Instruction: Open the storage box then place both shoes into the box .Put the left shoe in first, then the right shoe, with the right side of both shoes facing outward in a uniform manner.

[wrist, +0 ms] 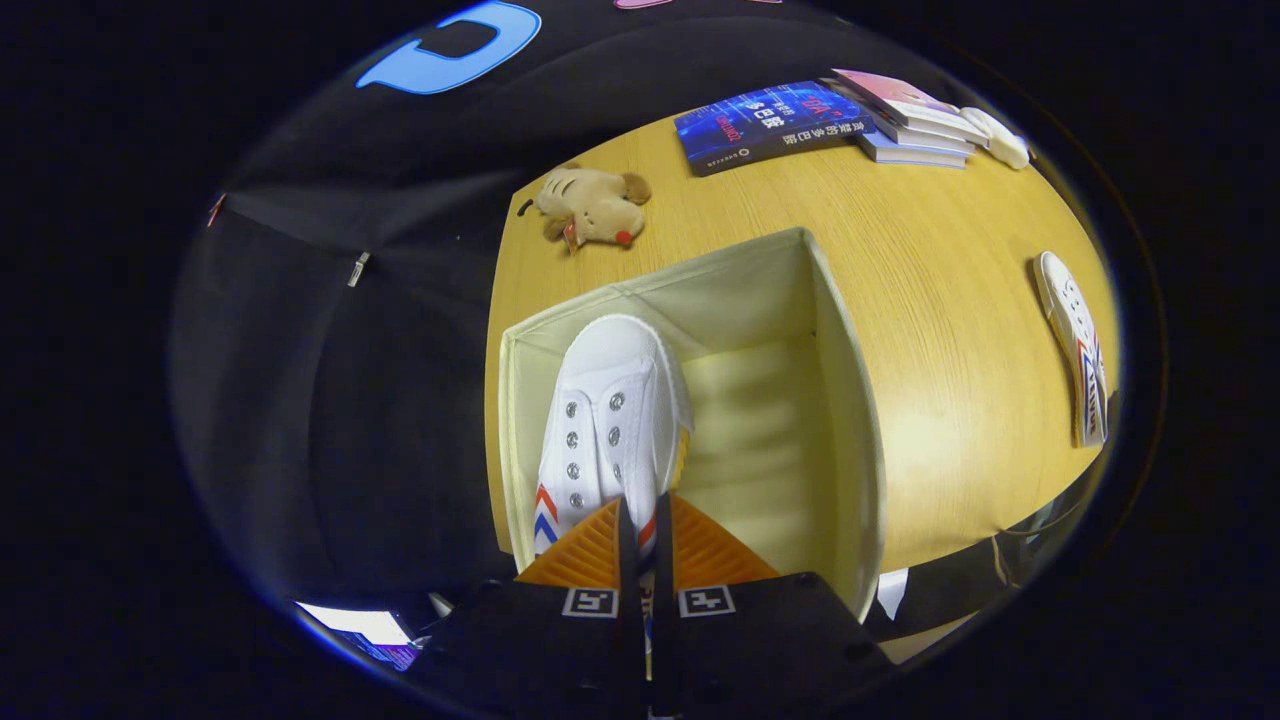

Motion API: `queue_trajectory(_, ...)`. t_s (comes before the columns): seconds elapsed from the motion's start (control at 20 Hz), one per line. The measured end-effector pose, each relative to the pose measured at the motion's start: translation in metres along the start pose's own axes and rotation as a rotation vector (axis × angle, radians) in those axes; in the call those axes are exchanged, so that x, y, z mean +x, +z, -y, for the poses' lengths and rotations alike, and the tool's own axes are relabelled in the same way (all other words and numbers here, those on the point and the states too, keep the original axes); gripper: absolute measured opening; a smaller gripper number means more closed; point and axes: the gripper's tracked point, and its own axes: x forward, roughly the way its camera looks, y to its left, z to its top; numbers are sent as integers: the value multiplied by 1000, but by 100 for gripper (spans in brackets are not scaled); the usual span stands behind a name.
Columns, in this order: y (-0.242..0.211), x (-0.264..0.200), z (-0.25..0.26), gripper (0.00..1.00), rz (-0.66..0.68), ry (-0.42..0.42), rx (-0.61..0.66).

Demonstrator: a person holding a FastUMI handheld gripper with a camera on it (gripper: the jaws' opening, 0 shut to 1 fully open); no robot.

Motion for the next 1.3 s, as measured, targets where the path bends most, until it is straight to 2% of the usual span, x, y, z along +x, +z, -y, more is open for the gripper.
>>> queue_trajectory(0.3,-12,15,-2,7,-29,3,12)
queue_trajectory(0.35,-13,16,-6,10,-33,26,19)
queue_trajectory(0.4,-14,15,-15,17,-37,65,28)
queue_trajectory(0.5,-6,9,-28,48,-14,101,5)
queue_trajectory(0.6,-1,0,-31,85,5,111,-78)
queue_trajectory(0.65,2,-5,-32,98,24,118,-109)
queue_trajectory(0.9,28,-59,-42,98,149,213,-227)
queue_trajectory(1.1,65,-119,-10,98,265,250,-300)
queue_trajectory(1.3,103,-174,71,98,362,150,-366)
